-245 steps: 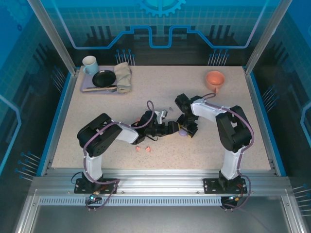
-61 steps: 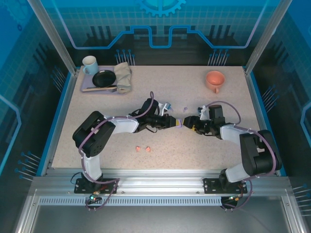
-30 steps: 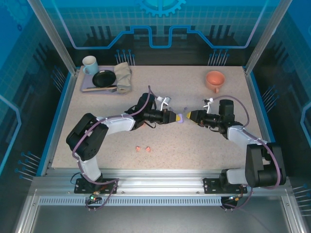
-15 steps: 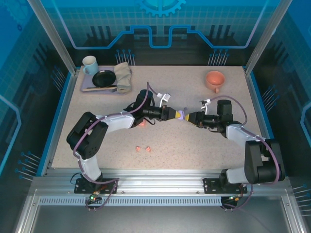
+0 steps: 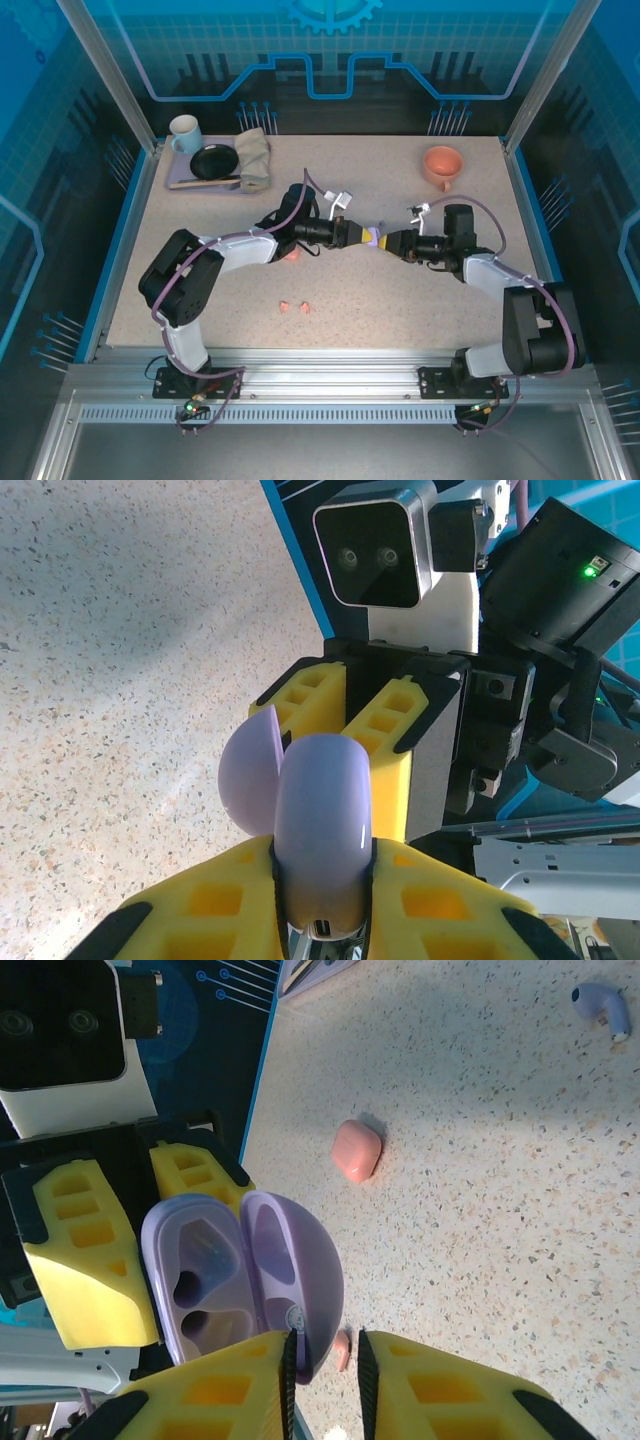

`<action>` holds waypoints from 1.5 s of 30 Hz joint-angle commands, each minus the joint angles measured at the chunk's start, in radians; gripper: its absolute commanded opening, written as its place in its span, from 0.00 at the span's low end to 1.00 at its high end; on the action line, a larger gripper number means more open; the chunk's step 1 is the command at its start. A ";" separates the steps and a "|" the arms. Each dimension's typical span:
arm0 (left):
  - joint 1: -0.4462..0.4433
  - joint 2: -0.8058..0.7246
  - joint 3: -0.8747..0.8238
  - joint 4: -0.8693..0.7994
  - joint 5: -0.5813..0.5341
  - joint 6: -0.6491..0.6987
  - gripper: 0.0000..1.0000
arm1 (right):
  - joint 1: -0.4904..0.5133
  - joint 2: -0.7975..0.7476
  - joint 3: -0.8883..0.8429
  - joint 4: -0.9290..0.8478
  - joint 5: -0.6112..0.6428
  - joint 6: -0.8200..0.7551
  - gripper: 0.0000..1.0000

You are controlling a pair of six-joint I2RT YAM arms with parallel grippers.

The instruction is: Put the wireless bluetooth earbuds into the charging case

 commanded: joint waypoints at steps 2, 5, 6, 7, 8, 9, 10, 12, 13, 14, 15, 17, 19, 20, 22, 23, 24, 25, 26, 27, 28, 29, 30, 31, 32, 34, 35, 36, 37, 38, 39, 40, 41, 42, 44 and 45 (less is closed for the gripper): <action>0.003 0.010 0.026 0.026 0.053 0.005 0.15 | 0.017 0.029 0.037 0.009 0.001 0.005 0.25; 0.002 0.010 0.024 0.028 0.052 0.003 0.15 | 0.025 0.038 0.046 0.008 0.000 0.005 0.25; 0.001 0.011 0.025 0.028 0.052 0.003 0.15 | 0.026 0.041 0.050 0.008 0.001 0.005 0.25; 0.000 0.014 0.025 0.028 0.052 0.003 0.15 | 0.030 0.044 0.053 0.008 0.001 0.005 0.24; 0.000 0.014 0.026 0.028 0.052 0.003 0.15 | 0.036 0.048 0.055 0.009 0.001 0.004 0.24; -0.001 0.016 0.027 0.029 0.053 0.004 0.15 | 0.039 0.051 0.058 0.008 0.001 0.005 0.25; -0.001 0.017 0.028 0.028 0.053 0.004 0.15 | 0.042 0.055 0.061 0.007 0.002 0.003 0.24; -0.002 0.019 0.030 0.029 0.054 0.005 0.15 | 0.047 0.058 0.064 0.007 0.005 0.003 0.22; -0.003 0.019 0.030 0.028 0.056 0.004 0.15 | 0.050 0.060 0.067 0.006 0.007 0.003 0.21; -0.004 0.019 0.031 0.028 0.055 0.005 0.15 | 0.050 0.062 0.069 0.006 0.007 0.003 0.19; -0.003 0.021 0.030 0.027 0.055 0.005 0.15 | 0.052 0.063 0.069 0.005 0.009 0.002 0.17; -0.004 0.023 0.032 0.027 0.055 0.004 0.15 | 0.051 0.064 0.072 -0.001 0.013 0.000 0.13; -0.004 0.025 0.031 0.027 0.055 0.005 0.16 | 0.051 0.065 0.080 -0.010 0.016 -0.003 0.09; -0.004 0.025 0.031 0.026 0.054 0.006 0.18 | 0.052 0.065 0.081 -0.016 0.017 -0.006 0.07; -0.004 0.028 0.030 0.022 0.050 0.008 0.22 | 0.052 0.065 0.092 -0.035 0.024 -0.013 0.03; -0.004 0.029 0.030 0.019 0.047 0.009 0.25 | 0.052 0.064 0.095 -0.045 0.027 -0.017 0.02; -0.003 0.029 0.031 0.017 0.043 0.012 0.31 | 0.052 0.064 0.103 -0.056 0.032 -0.020 0.00; -0.004 0.029 0.030 0.011 0.038 0.015 0.35 | 0.050 0.063 0.111 -0.072 0.038 -0.027 0.00; -0.003 0.029 0.031 0.008 0.034 0.017 0.40 | 0.051 0.061 0.116 -0.089 0.043 -0.034 0.00; -0.002 0.028 0.031 0.003 0.026 0.019 0.47 | 0.050 0.060 0.125 -0.107 0.052 -0.041 0.00; -0.001 0.026 0.030 0.001 0.018 0.020 0.56 | 0.050 0.058 0.135 -0.134 0.062 -0.053 0.00; 0.000 0.024 0.030 -0.003 0.013 0.023 0.61 | 0.048 0.058 0.144 -0.158 0.070 -0.065 0.00; 0.002 0.021 0.032 -0.007 0.007 0.025 0.66 | 0.048 0.058 0.156 -0.189 0.079 -0.081 0.00; 0.006 0.016 0.032 -0.012 0.003 0.026 0.70 | 0.048 0.059 0.171 -0.222 0.093 -0.103 0.00; 0.011 0.012 0.035 -0.018 0.002 0.030 0.73 | 0.048 0.061 0.185 -0.258 0.104 -0.125 0.00; 0.025 -0.004 0.043 -0.051 0.003 0.046 0.78 | 0.049 0.069 0.220 -0.336 0.131 -0.179 0.00; 0.035 -0.013 0.048 -0.076 0.005 0.059 0.79 | 0.048 0.073 0.236 -0.365 0.140 -0.199 0.00; 0.047 -0.024 0.058 -0.116 0.007 0.082 0.80 | 0.050 0.076 0.254 -0.403 0.153 -0.229 0.00; 0.061 -0.034 0.077 -0.173 0.015 0.116 0.82 | 0.053 0.079 0.288 -0.445 0.172 -0.259 0.00; 0.074 -0.040 0.101 -0.243 0.027 0.157 0.83 | 0.058 0.083 0.316 -0.486 0.191 -0.292 0.00; 0.094 -0.044 0.141 -0.338 0.040 0.219 0.84 | 0.066 0.091 0.348 -0.529 0.213 -0.335 0.00; 0.109 -0.041 0.187 -0.457 0.056 0.289 0.84 | 0.080 0.099 0.382 -0.574 0.238 -0.377 0.00; 0.125 -0.031 0.224 -0.551 0.079 0.366 0.85 | 0.097 0.106 0.414 -0.611 0.272 -0.412 0.00; 0.140 -0.016 0.280 -0.674 0.103 0.446 0.85 | 0.116 0.115 0.451 -0.649 0.313 -0.451 0.00; 0.157 0.027 0.388 -0.905 0.140 0.597 0.85 | 0.149 0.136 0.522 -0.714 0.360 -0.527 0.00; 0.162 0.052 0.449 -1.020 0.156 0.671 0.85 | 0.169 0.150 0.562 -0.751 0.404 -0.570 0.00</action>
